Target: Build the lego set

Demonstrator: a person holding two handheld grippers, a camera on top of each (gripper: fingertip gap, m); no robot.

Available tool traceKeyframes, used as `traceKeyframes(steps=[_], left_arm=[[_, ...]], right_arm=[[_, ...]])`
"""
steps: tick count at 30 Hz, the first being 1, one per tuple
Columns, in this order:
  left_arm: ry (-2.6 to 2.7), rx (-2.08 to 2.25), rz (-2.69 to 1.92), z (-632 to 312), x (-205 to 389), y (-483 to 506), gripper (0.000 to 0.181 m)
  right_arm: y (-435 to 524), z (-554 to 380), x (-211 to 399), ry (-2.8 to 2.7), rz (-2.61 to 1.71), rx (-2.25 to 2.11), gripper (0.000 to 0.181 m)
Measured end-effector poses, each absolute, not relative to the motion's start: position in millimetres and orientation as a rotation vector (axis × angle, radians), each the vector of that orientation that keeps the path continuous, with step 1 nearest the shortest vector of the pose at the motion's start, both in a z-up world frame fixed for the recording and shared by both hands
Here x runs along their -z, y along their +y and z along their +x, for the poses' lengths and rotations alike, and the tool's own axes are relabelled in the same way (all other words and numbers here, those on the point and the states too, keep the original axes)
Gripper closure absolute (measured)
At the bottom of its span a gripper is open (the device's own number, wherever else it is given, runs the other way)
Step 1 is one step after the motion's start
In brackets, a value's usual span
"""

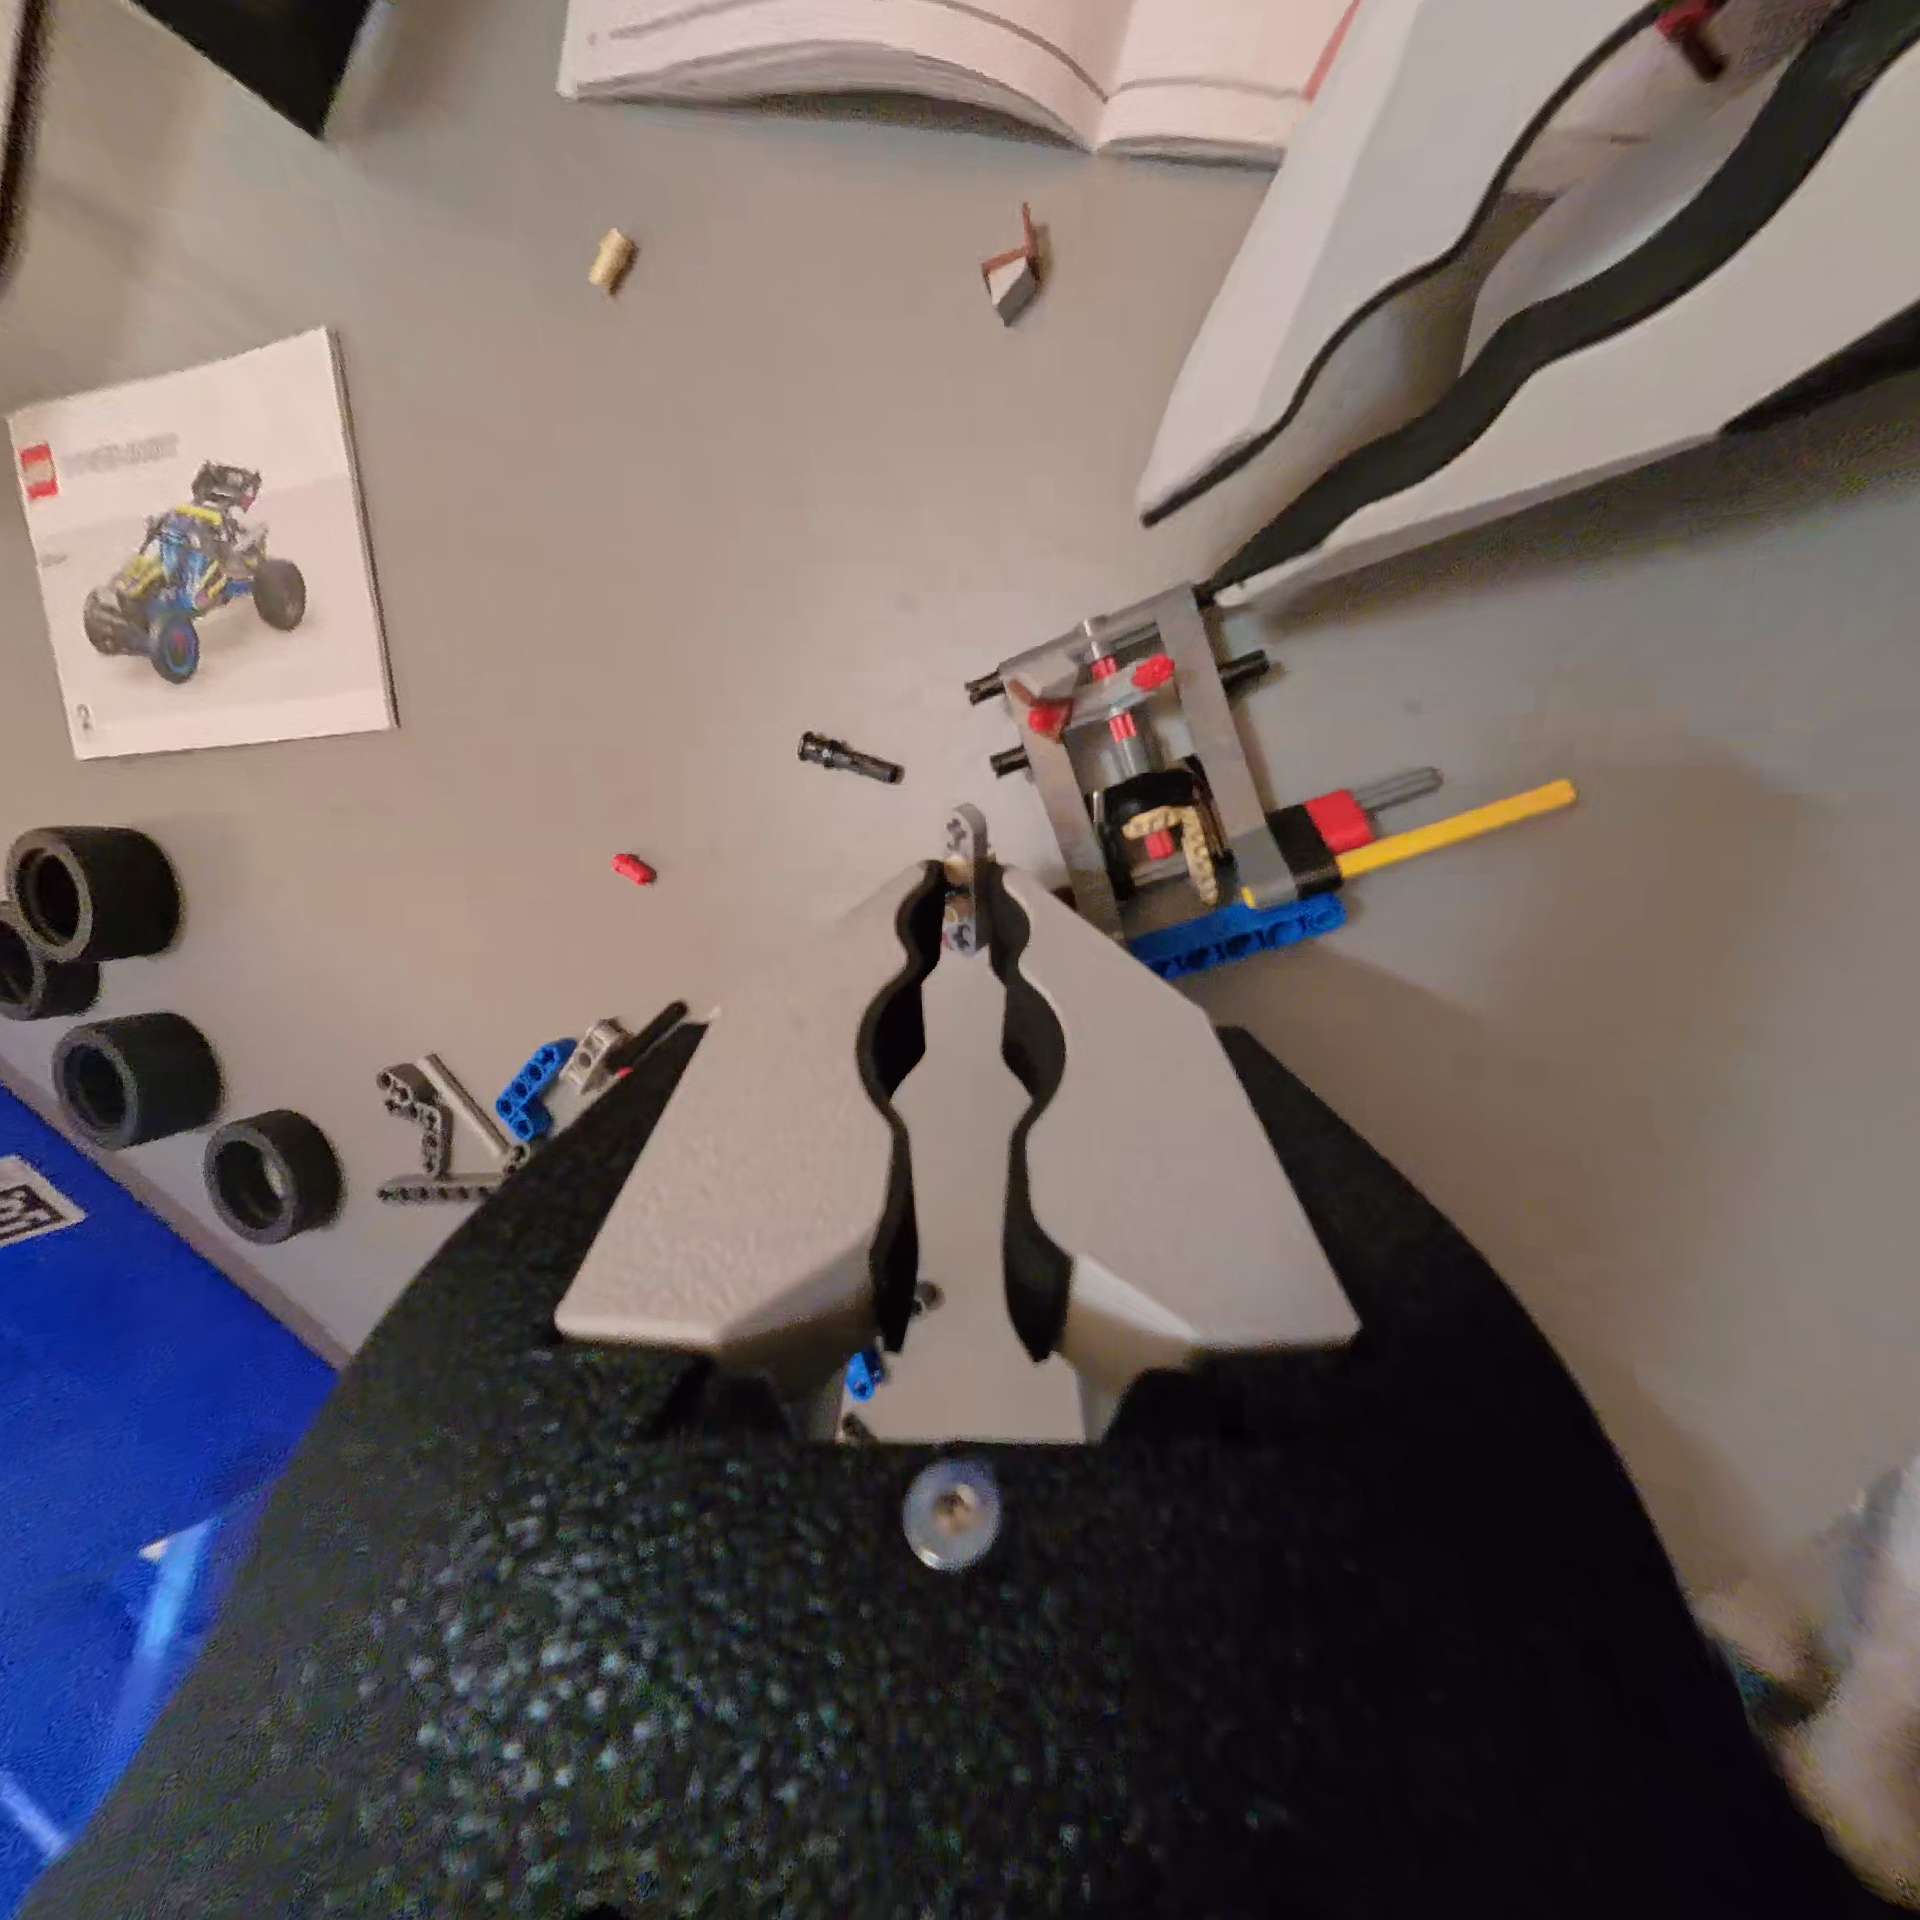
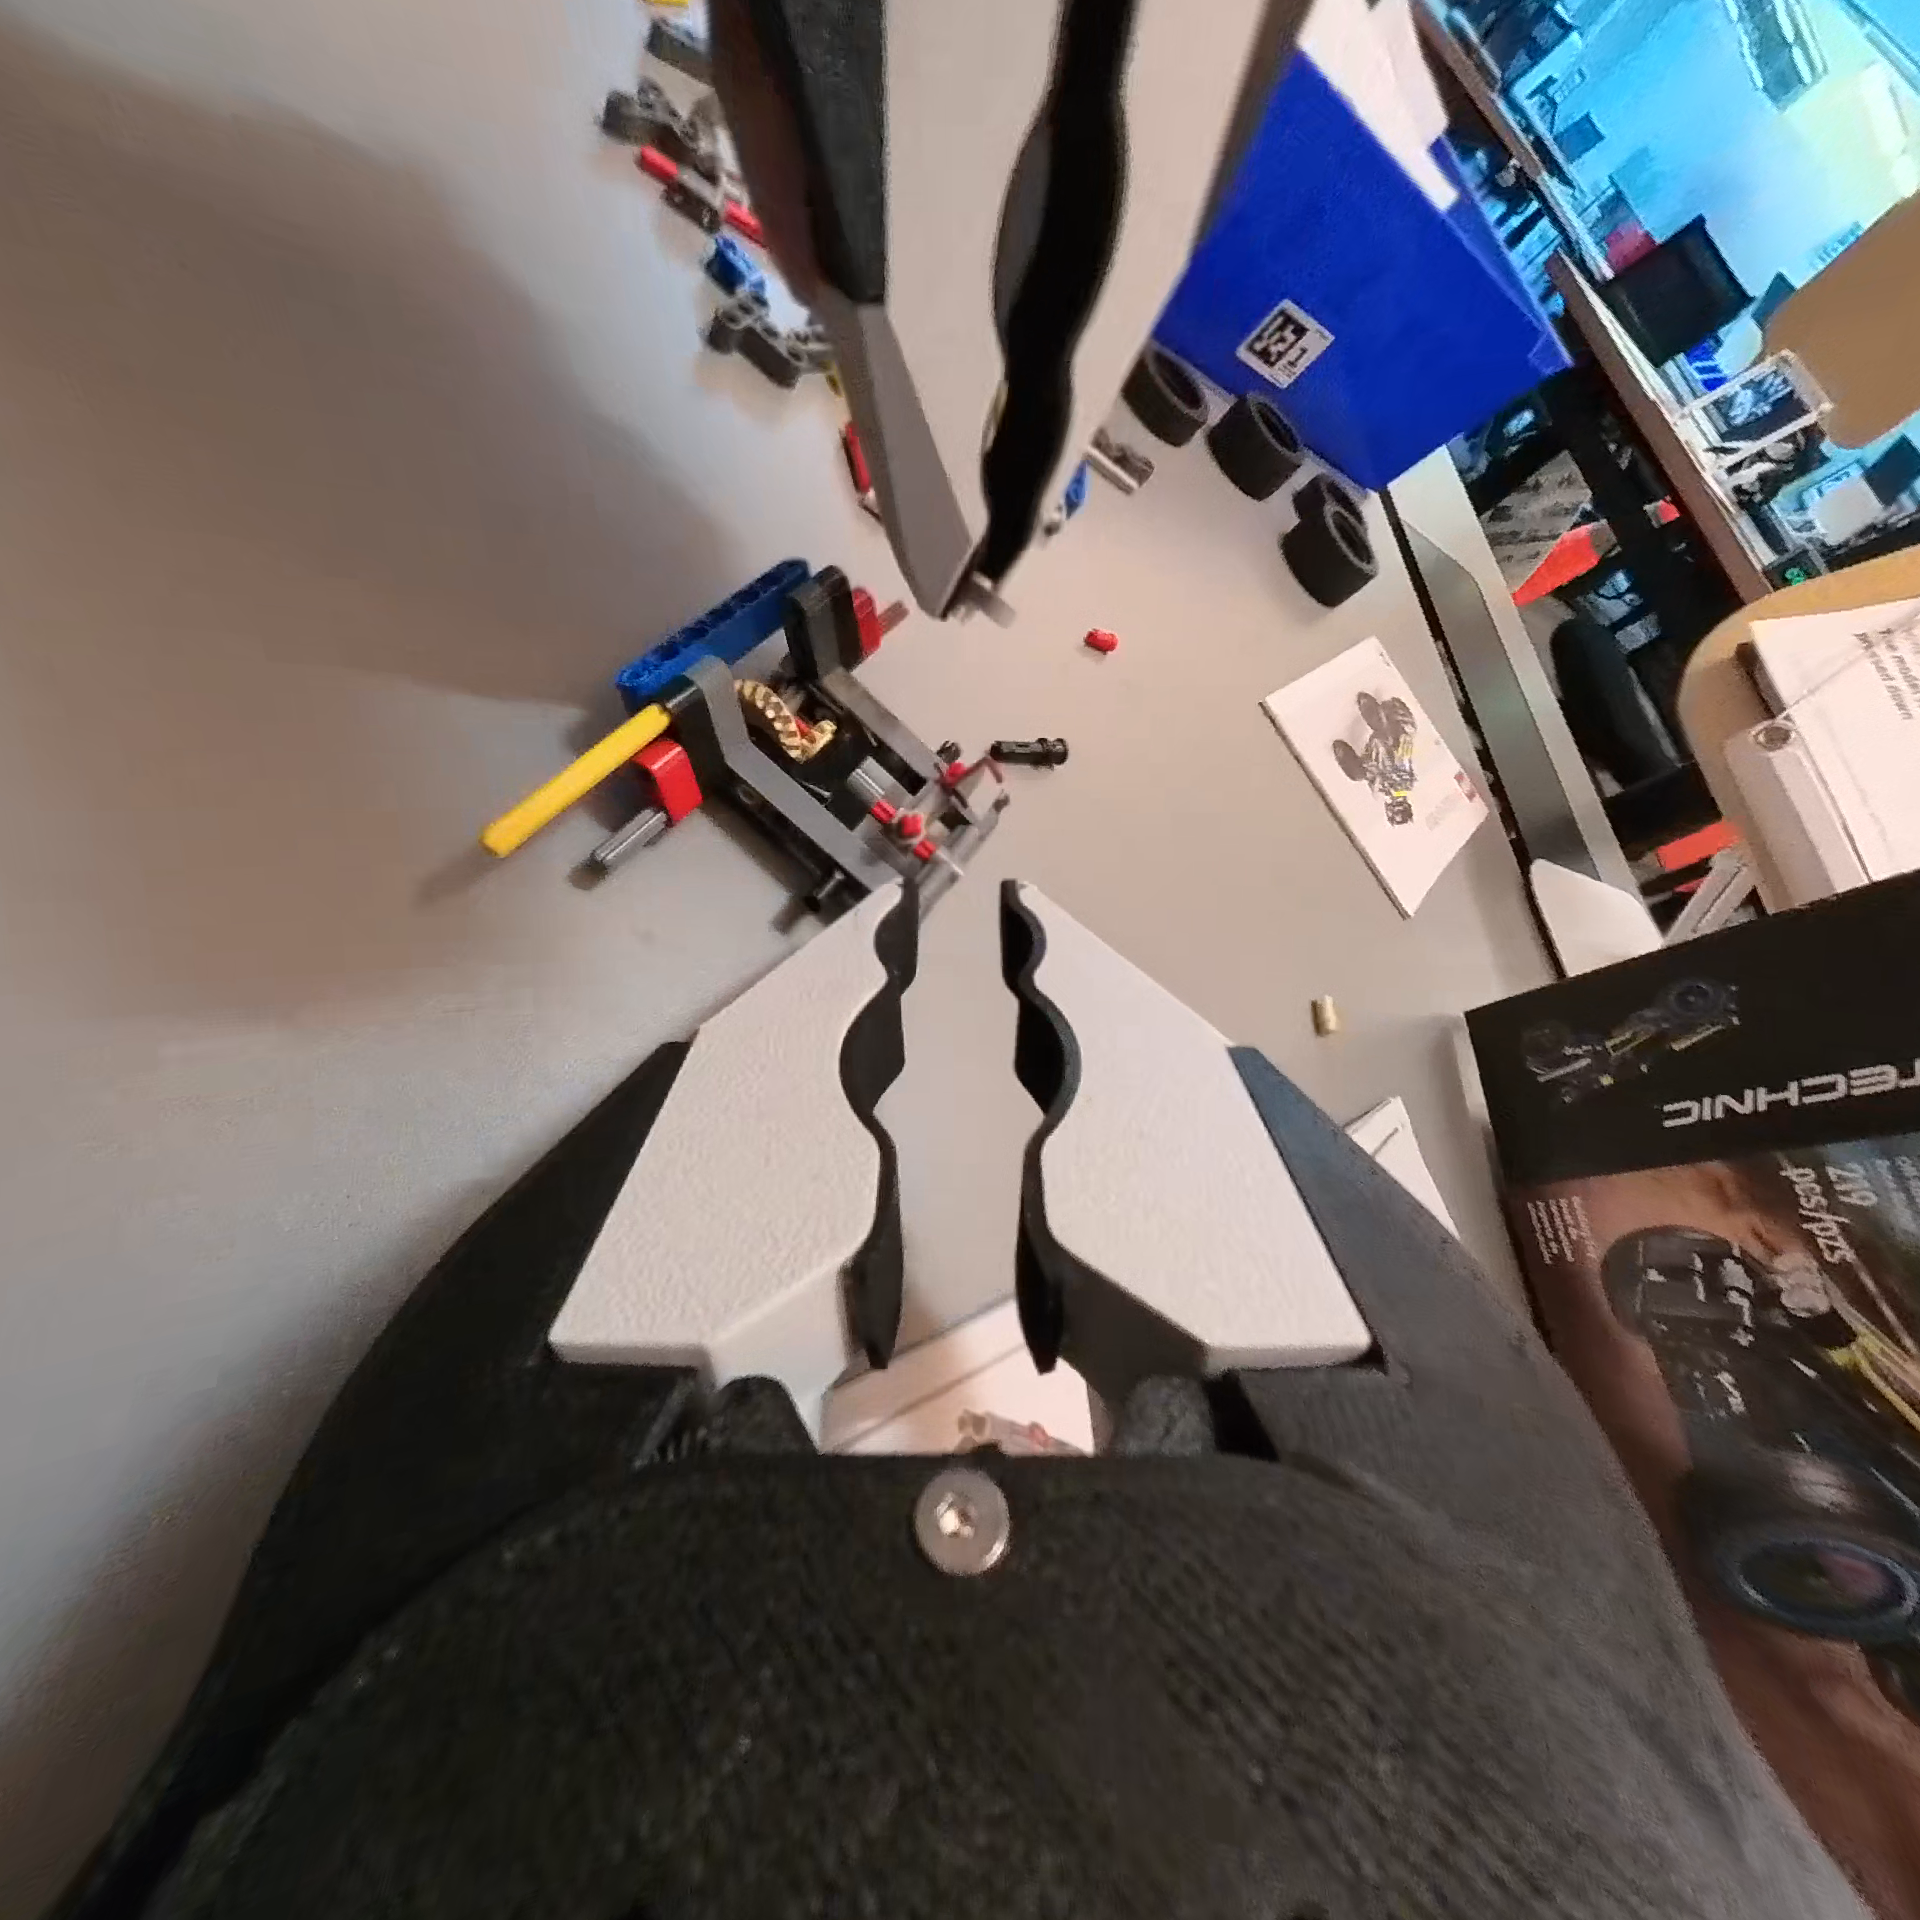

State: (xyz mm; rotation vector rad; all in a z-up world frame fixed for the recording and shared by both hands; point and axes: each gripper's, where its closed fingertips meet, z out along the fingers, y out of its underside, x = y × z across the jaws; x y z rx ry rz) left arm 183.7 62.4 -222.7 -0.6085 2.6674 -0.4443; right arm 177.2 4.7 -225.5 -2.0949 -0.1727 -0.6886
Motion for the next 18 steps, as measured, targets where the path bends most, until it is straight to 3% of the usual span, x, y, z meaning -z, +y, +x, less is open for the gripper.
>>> traceKeyframes(steps=[10,18], left_arm=[[2.473,0.751,-0.661,166.8,223.2,61.5,0.176],[2.388,0.893,-0.693,166.5,224.5,64.1,0.176]], right_arm=[[21.0,179.5,199.2,-0.002,-1.973,0.292,0.176],[30.9,190.4,234.9,-0.046,-2.185,0.252,0.181]])
